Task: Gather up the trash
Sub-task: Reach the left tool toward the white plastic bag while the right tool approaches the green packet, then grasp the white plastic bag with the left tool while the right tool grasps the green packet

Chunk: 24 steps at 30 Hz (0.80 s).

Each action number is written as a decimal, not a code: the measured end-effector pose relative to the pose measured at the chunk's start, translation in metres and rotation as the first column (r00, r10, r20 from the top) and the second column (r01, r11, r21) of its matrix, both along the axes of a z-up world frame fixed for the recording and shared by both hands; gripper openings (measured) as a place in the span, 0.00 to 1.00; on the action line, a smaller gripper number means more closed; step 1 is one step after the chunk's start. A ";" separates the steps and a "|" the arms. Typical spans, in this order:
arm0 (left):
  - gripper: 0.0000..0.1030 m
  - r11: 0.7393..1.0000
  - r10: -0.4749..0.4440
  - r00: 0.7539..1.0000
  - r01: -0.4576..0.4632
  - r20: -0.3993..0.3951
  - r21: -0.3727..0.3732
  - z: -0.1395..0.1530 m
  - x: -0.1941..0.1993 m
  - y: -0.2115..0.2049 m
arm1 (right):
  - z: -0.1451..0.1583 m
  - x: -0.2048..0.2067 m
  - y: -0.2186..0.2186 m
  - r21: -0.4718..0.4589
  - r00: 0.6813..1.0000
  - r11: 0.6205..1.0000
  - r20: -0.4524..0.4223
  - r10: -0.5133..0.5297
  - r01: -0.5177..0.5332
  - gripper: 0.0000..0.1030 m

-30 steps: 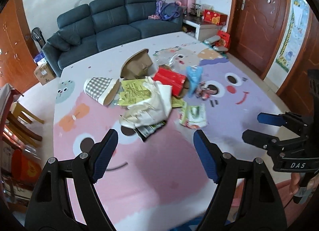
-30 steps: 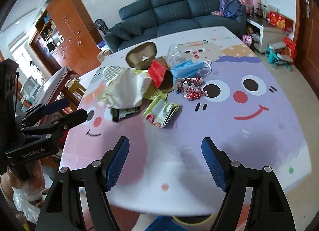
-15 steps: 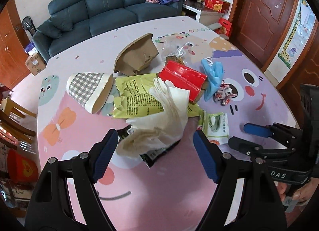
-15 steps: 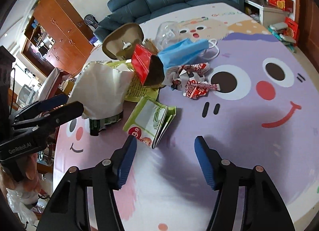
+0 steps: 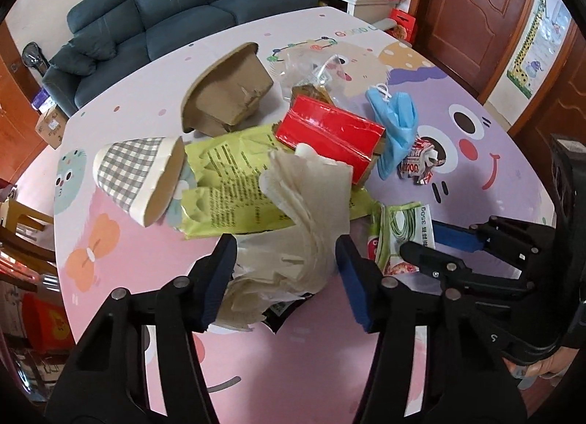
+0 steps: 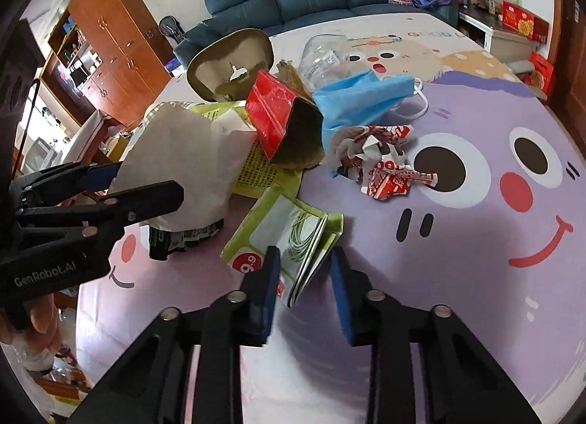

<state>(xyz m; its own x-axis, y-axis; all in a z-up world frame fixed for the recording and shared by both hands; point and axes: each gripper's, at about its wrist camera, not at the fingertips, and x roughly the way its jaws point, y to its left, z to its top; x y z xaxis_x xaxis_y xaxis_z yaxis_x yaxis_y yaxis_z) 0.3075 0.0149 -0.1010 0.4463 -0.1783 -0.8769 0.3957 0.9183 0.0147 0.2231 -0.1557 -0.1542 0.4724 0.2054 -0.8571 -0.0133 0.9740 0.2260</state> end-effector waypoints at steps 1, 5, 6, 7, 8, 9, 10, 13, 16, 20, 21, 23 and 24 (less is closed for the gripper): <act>0.49 1.000 -0.003 1.000 0.003 0.001 0.002 -0.001 0.000 -0.001 | 0.000 0.000 0.000 -0.002 1.000 1.000 0.001 0.000 0.000 0.20; 0.42 1.000 -0.011 1.000 0.011 0.002 0.002 -0.004 -0.003 -0.004 | -0.002 0.000 -0.003 0.004 1.000 1.000 -0.001 -0.007 0.007 0.13; 0.41 1.000 -0.011 1.000 0.011 0.007 0.001 -0.005 -0.004 -0.005 | -0.002 0.000 -0.004 0.012 1.000 1.000 -0.004 -0.010 0.010 0.09; 0.41 1.000 -0.008 1.000 0.008 0.014 -0.001 -0.005 -0.005 -0.005 | -0.003 -0.001 -0.005 0.019 1.000 1.000 -0.006 -0.014 0.014 0.09; 0.40 1.000 -0.005 1.000 0.005 0.017 -0.002 -0.005 -0.006 -0.004 | -0.003 -0.003 -0.006 0.024 1.000 1.000 -0.006 -0.018 0.018 0.09; 0.40 1.000 0.000 1.000 0.000 0.020 -0.005 -0.004 -0.006 -0.004 | -0.003 -0.004 -0.008 0.026 1.000 0.999 -0.006 -0.020 0.020 0.08; 0.40 1.000 0.008 1.000 -0.008 0.023 -0.009 -0.004 -0.007 -0.003 | -0.002 -0.005 -0.009 0.027 1.000 0.999 -0.004 -0.023 0.023 0.07; 0.39 0.999 0.026 0.999 -0.025 0.031 -0.029 0.002 -0.010 0.000 | 0.001 -0.011 -0.013 0.033 1.000 0.999 -0.001 -0.030 0.030 0.06; 0.38 0.998 0.035 0.999 -0.033 0.039 -0.056 0.010 -0.014 0.002 | 0.007 -0.017 -0.015 0.017 0.999 0.999 0.009 -0.035 0.035 0.05; 0.38 0.997 0.036 0.997 -0.031 0.072 -0.066 0.026 -0.025 0.002 | 0.016 -0.026 -0.022 0.020 0.999 0.999 0.024 -0.048 0.048 0.05; 0.38 0.997 0.036 0.996 -0.030 0.083 -0.064 0.029 -0.028 0.001 | 0.018 -0.029 -0.023 0.020 0.998 0.998 0.028 -0.052 0.051 0.05; 0.38 0.998 0.035 0.994 -0.029 0.108 -0.064 0.038 -0.036 0.001 | 0.023 -0.033 -0.027 0.022 0.998 0.998 0.035 -0.061 0.060 0.05; 0.38 0.997 0.038 0.993 -0.030 0.112 -0.068 0.042 -0.039 0.000 | 0.027 -0.036 -0.029 0.026 0.997 0.997 0.043 -0.067 0.066 0.05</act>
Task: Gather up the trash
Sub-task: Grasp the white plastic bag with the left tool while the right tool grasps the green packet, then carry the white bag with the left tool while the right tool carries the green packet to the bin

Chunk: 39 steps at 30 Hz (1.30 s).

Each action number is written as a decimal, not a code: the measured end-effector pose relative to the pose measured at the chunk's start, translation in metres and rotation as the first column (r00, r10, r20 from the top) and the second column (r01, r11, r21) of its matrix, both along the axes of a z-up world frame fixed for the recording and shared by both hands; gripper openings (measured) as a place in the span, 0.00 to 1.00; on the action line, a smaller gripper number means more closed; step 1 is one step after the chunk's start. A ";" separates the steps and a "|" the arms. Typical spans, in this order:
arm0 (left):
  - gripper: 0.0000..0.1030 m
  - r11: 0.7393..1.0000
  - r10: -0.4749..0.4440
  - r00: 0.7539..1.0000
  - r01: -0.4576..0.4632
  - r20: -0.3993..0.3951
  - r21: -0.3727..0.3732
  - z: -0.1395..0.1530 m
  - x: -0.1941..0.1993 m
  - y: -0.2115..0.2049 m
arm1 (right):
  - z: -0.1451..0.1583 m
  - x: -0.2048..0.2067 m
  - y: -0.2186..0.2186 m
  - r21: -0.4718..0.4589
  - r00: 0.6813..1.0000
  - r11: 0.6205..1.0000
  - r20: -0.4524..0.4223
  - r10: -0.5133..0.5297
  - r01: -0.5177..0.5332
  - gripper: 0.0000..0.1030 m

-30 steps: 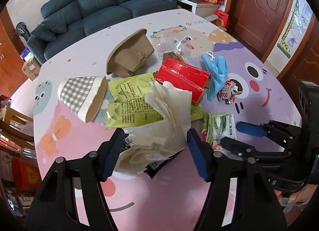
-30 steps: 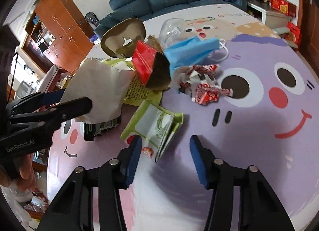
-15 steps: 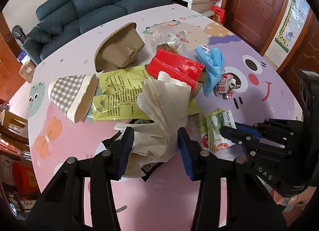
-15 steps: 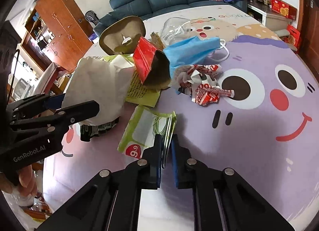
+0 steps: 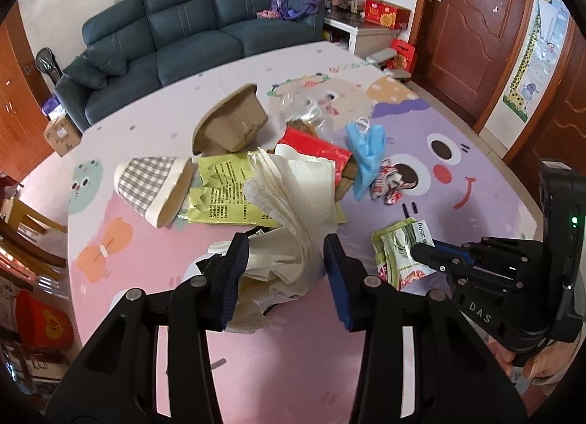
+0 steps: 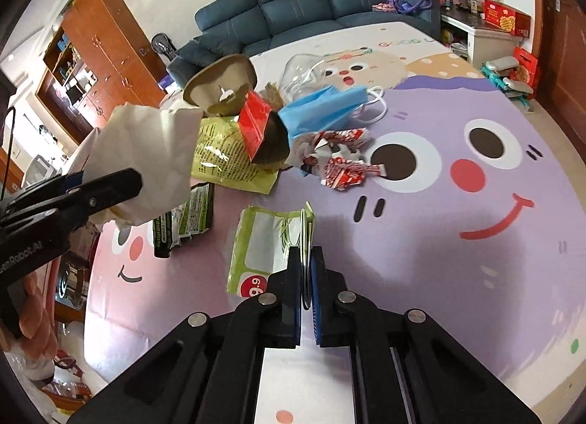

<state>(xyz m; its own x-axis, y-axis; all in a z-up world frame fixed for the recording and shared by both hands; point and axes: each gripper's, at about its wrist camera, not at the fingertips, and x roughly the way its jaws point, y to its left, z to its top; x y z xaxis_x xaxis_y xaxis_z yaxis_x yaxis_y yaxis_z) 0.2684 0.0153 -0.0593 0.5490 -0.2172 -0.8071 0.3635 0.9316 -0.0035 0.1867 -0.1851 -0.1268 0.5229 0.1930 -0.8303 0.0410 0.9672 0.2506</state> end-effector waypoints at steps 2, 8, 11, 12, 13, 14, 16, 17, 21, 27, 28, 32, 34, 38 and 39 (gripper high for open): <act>0.38 1.000 0.004 1.000 -0.004 0.005 -0.010 0.007 -0.007 0.001 | 0.008 -0.008 -0.003 0.005 1.000 1.000 0.015 -0.007 0.007 0.05; 0.38 0.999 0.018 1.000 -0.018 0.011 -0.029 0.022 -0.037 0.004 | 0.036 -0.034 -0.008 0.011 0.998 1.000 0.061 -0.009 0.008 0.05; 0.38 0.999 0.013 1.000 -0.013 0.005 -0.051 0.027 -0.055 0.004 | 0.046 -0.053 -0.011 0.009 0.997 1.000 0.073 0.002 -0.003 0.04; 0.38 0.998 0.011 1.000 -0.011 0.002 -0.057 0.027 -0.061 0.003 | 0.049 -0.060 -0.011 0.007 0.997 1.000 0.075 0.006 -0.006 0.04; 0.38 0.998 0.008 1.000 -0.008 -0.001 -0.062 0.027 -0.067 0.003 | 0.051 -0.067 -0.012 0.006 0.997 1.000 0.076 0.010 -0.011 0.04; 0.38 0.998 0.003 1.000 -0.003 -0.006 -0.067 0.027 -0.074 0.002 | 0.053 -0.075 -0.012 0.001 0.997 1.000 0.077 0.018 -0.018 0.04; 0.38 0.997 -0.001 1.000 0.000 -0.012 -0.081 0.026 -0.086 0.001 | 0.056 -0.093 -0.014 -0.013 0.997 0.999 0.075 0.030 -0.029 0.04; 0.38 0.996 -0.001 1.000 -0.001 -0.019 -0.093 0.024 -0.094 0.000 | 0.057 -0.102 -0.015 -0.017 0.997 0.999 0.072 0.035 -0.034 0.04; 0.38 0.990 0.000 0.999 -0.005 -0.036 -0.140 0.014 -0.126 -0.003 | 0.056 -0.144 -0.022 -0.032 0.998 0.999 0.052 0.043 -0.041 0.04; 0.38 0.989 -0.055 0.996 0.045 -0.065 -0.141 -0.012 -0.189 -0.022 | 0.032 -0.204 -0.030 -0.051 0.998 0.998 -0.037 0.044 -0.046 0.04; 0.38 0.989 -0.065 0.995 0.054 -0.075 -0.136 -0.018 -0.198 -0.026 | 0.025 -0.215 -0.033 -0.045 0.997 0.998 -0.064 0.041 -0.044 0.04; 0.38 0.987 -0.139 0.980 0.125 -0.145 -0.103 -0.053 -0.234 -0.045 | -0.005 -0.244 -0.037 -0.034 0.988 0.999 -0.153 0.035 -0.040 0.04; 0.38 0.983 -0.180 0.975 0.173 -0.133 -0.060 -0.067 -0.249 -0.056 | -0.021 -0.255 -0.038 -0.029 0.980 0.999 -0.195 0.031 -0.037 0.04; 0.36 0.960 -0.279 0.948 0.277 -0.154 -0.035 -0.102 -0.271 -0.075 | -0.052 -0.265 -0.041 -0.020 0.971 1.000 -0.240 0.008 -0.013 0.04; 0.36 0.958 -0.287 0.944 0.285 -0.163 -0.035 -0.113 -0.274 -0.078 | -0.061 -0.266 -0.043 -0.023 0.969 1.000 -0.249 0.000 -0.006 0.04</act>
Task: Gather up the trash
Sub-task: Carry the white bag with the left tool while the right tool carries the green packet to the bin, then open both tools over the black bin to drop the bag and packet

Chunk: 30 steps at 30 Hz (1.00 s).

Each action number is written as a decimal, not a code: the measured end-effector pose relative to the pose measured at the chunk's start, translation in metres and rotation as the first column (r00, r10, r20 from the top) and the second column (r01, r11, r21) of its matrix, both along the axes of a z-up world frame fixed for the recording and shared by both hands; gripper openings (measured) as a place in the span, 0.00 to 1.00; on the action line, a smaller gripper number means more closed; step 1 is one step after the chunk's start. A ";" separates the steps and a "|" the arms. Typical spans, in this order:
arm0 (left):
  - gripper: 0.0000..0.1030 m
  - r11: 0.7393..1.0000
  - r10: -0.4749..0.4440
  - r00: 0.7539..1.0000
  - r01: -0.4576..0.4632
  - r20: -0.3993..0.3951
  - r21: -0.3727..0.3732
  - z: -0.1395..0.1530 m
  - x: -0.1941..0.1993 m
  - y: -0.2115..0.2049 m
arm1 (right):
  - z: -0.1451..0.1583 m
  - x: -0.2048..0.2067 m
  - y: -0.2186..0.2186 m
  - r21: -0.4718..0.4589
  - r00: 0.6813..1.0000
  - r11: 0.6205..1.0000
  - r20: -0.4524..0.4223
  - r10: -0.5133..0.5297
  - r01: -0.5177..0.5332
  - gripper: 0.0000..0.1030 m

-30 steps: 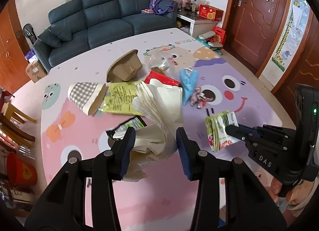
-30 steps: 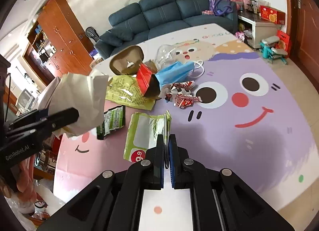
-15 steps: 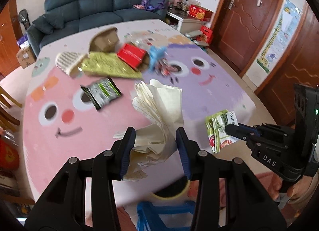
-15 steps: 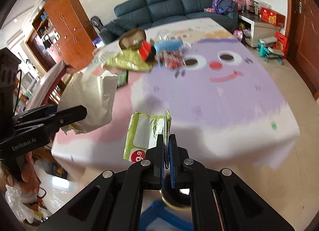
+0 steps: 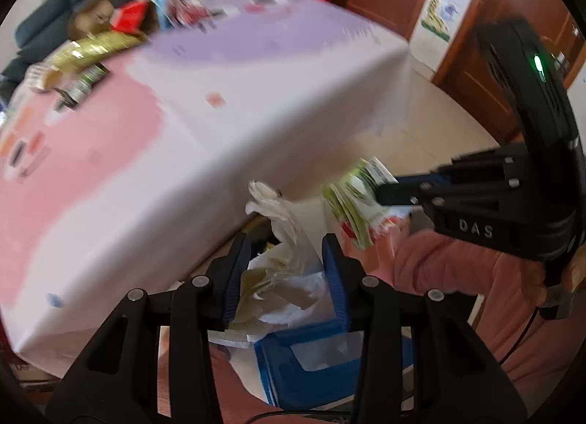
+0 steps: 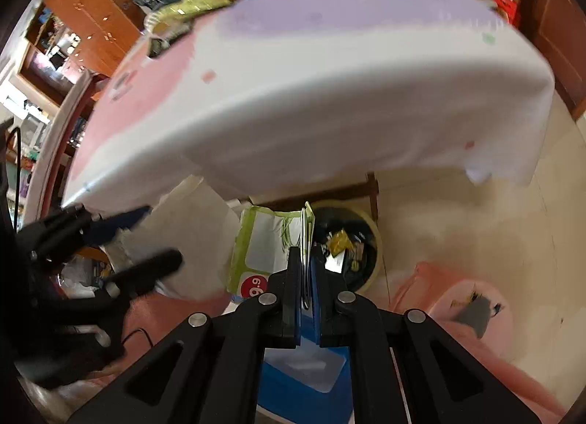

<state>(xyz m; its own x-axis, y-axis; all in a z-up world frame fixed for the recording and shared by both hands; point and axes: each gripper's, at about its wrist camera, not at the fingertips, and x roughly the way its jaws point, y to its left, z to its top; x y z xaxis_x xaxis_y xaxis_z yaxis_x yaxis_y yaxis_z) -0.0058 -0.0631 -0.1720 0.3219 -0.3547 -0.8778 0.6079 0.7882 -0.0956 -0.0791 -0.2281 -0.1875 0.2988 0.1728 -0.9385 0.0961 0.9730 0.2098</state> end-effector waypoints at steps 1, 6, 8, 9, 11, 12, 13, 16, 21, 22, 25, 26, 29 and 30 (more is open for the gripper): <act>0.36 1.000 -0.003 1.000 0.003 -0.002 0.004 -0.009 -0.002 -0.003 | -0.008 -0.001 -0.001 -0.009 1.000 1.000 -0.006 -0.005 0.005 0.04; 0.36 1.000 0.022 0.997 -0.021 -0.072 0.011 -0.067 0.004 -0.013 | -0.068 0.002 -0.014 -0.035 0.995 0.997 -0.073 -0.071 0.069 0.04; 0.36 0.999 0.045 0.994 -0.044 -0.101 0.017 -0.093 0.008 -0.015 | -0.089 0.005 -0.017 -0.027 0.993 0.996 -0.077 -0.088 0.086 0.04; 0.36 0.998 0.053 0.993 -0.051 -0.101 0.021 -0.105 0.010 -0.017 | -0.104 0.005 -0.020 -0.038 0.992 0.995 -0.074 -0.099 0.097 0.04; 0.36 0.998 0.062 0.994 -0.059 -0.091 0.030 -0.128 0.012 -0.021 | -0.125 0.005 -0.023 -0.015 0.990 0.993 -0.076 -0.116 0.116 0.04; 0.36 0.997 0.070 0.995 -0.068 -0.073 0.032 -0.140 0.014 -0.023 | -0.140 0.004 -0.026 -0.023 0.990 0.992 -0.069 -0.122 0.121 0.04; 0.36 0.997 0.077 0.996 -0.075 -0.053 0.030 -0.152 0.016 -0.026 | -0.149 0.005 -0.027 -0.042 0.990 0.992 -0.064 -0.124 0.121 0.04; 0.36 0.996 0.089 0.995 -0.088 -0.037 0.027 -0.180 0.021 -0.033 | -0.182 0.004 -0.029 -0.082 0.990 0.991 -0.082 -0.111 0.104 0.04; 0.36 0.994 0.086 0.995 -0.083 -0.044 0.068 -0.225 0.026 -0.048 | -0.230 0.012 -0.032 -0.061 0.985 0.991 -0.113 -0.128 0.122 0.04; 0.36 0.993 0.089 0.995 -0.085 -0.055 0.076 -0.232 0.029 -0.050 | -0.241 0.013 -0.033 -0.042 0.984 0.991 -0.121 -0.133 0.128 0.04; 0.36 0.990 0.094 0.993 -0.086 -0.073 0.109 -0.252 0.037 -0.054 | -0.267 0.024 -0.029 -0.019 0.979 0.991 -0.153 -0.132 0.130 0.04; 0.36 0.989 0.097 0.992 -0.087 -0.083 0.118 -0.258 0.039 -0.054 | -0.273 0.026 -0.029 -0.012 0.978 0.991 -0.161 -0.131 0.131 0.04; 0.36 0.985 0.117 0.989 -0.103 -0.095 0.140 -0.270 0.051 -0.050 | -0.293 0.033 -0.028 0.006 0.975 0.991 -0.180 -0.132 0.135 0.05; 0.36 0.984 0.124 0.987 -0.109 -0.100 0.144 -0.272 0.053 -0.050 | -0.297 0.035 -0.027 0.011 0.974 0.990 -0.185 -0.134 0.138 0.05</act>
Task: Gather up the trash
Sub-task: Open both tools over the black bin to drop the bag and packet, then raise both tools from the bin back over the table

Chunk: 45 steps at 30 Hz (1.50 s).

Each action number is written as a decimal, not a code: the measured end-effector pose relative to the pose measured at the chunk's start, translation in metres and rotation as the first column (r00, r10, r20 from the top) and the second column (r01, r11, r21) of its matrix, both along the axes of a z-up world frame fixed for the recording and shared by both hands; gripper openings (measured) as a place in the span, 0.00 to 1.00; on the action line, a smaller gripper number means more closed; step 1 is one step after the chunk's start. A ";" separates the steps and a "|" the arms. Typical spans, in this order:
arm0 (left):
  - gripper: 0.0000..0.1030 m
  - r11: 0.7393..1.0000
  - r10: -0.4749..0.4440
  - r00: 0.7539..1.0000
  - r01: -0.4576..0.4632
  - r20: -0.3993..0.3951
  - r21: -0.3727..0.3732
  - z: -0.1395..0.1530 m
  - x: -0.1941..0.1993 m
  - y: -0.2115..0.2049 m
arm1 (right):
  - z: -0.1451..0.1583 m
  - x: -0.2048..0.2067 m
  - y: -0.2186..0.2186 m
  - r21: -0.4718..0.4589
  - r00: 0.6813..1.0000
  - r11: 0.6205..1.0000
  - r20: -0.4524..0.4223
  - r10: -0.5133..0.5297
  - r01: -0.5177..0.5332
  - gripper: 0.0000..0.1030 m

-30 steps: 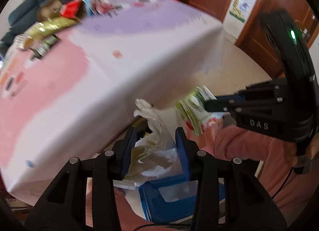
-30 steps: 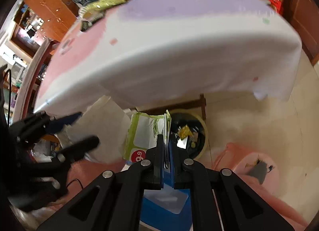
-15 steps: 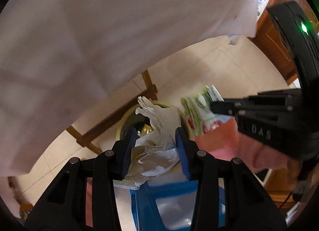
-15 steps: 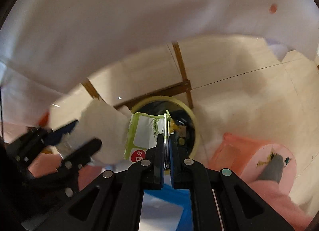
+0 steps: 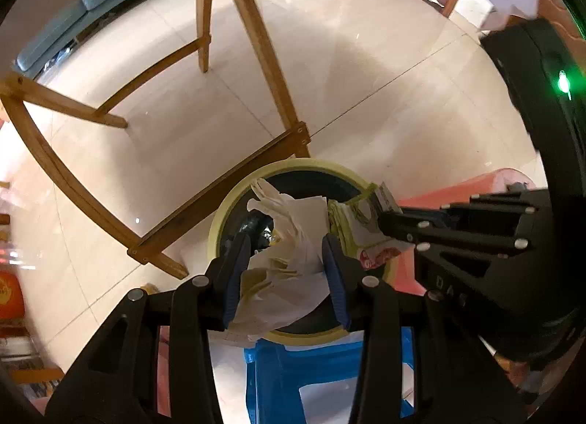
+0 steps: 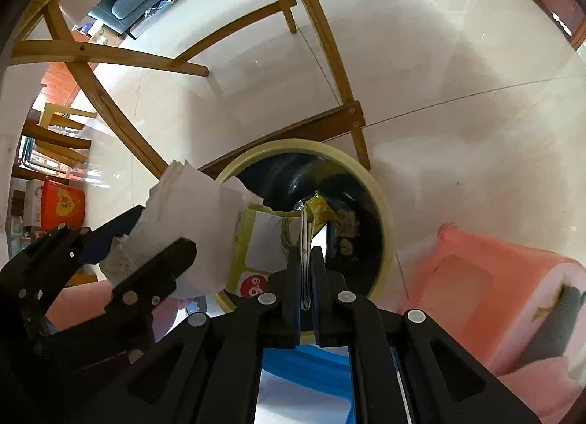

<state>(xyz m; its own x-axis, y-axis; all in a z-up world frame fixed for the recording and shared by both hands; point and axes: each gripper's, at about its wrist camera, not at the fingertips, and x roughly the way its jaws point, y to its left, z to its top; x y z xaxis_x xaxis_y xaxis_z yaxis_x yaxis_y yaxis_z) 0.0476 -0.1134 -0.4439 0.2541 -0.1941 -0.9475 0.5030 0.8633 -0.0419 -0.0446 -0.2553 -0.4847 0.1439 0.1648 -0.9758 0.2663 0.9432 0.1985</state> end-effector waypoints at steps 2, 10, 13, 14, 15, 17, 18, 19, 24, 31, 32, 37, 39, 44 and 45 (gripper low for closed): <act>0.36 1.000 0.024 1.000 -0.024 -0.014 0.010 -0.008 0.011 -0.005 | -0.007 0.004 0.000 0.016 1.000 1.000 -0.004 -0.012 0.012 0.05; 0.47 0.995 0.098 0.995 -0.097 -0.030 0.040 -0.017 0.026 -0.003 | -0.023 0.011 -0.005 0.051 0.999 0.998 -0.009 -0.048 0.048 0.16; 0.57 0.990 0.138 0.990 -0.136 -0.039 0.046 -0.018 0.032 0.004 | -0.022 0.008 -0.011 0.046 0.997 0.996 0.001 -0.078 0.078 0.35; 0.58 0.989 0.146 0.988 -0.144 -0.044 0.046 -0.019 0.033 0.006 | -0.022 0.008 -0.013 0.046 0.996 0.995 0.009 -0.085 0.084 0.36; 0.62 0.988 0.150 0.988 -0.148 -0.046 0.048 -0.019 0.034 0.007 | -0.021 0.008 -0.014 0.041 0.996 0.996 0.015 -0.086 0.085 0.36; 0.63 0.987 0.158 0.986 -0.156 -0.047 0.049 -0.019 0.033 0.009 | -0.023 0.011 -0.014 0.034 0.997 0.996 0.012 -0.080 0.079 0.36; 0.63 0.986 0.160 0.986 -0.158 -0.047 0.050 -0.019 0.034 0.009 | -0.024 0.011 -0.014 0.029 0.997 0.996 0.009 -0.079 0.078 0.36; 0.63 0.986 0.163 0.986 -0.160 -0.046 0.052 -0.019 0.034 0.008 | -0.024 0.011 -0.014 0.026 0.997 0.997 0.007 -0.079 0.079 0.37; 0.64 0.982 0.186 0.981 -0.183 -0.060 0.045 -0.020 0.033 0.008 | -0.025 0.012 -0.012 -0.006 0.998 0.998 0.001 -0.059 0.059 0.39; 0.64 0.980 0.195 0.976 -0.190 -0.102 0.051 -0.022 0.026 0.006 | -0.015 0.008 -0.014 -0.061 0.999 0.997 -0.002 -0.045 0.045 0.39; 0.64 0.981 0.193 0.975 -0.189 -0.109 0.048 -0.022 0.022 0.006 | -0.013 0.008 -0.014 -0.071 0.999 0.997 -0.001 -0.038 0.038 0.39; 0.64 0.983 0.184 0.974 -0.181 -0.131 0.036 -0.015 0.007 0.004 | -0.001 0.004 -0.013 -0.136 1.000 0.991 -0.018 -0.001 -0.001 0.39; 0.64 0.984 0.177 0.975 -0.174 -0.132 0.034 -0.011 0.001 0.003 | 0.004 0.002 -0.012 -0.160 1.000 0.987 -0.022 0.009 -0.012 0.39; 0.64 0.986 0.166 0.976 -0.165 -0.140 0.021 0.010 -0.014 0.003 | 0.026 -0.002 -0.007 -0.169 0.998 0.984 -0.048 0.041 -0.049 0.39; 0.64 0.986 0.167 0.976 -0.166 -0.142 0.018 0.015 -0.016 0.004 | 0.033 -0.003 -0.006 -0.169 0.997 0.984 -0.056 0.049 -0.058 0.39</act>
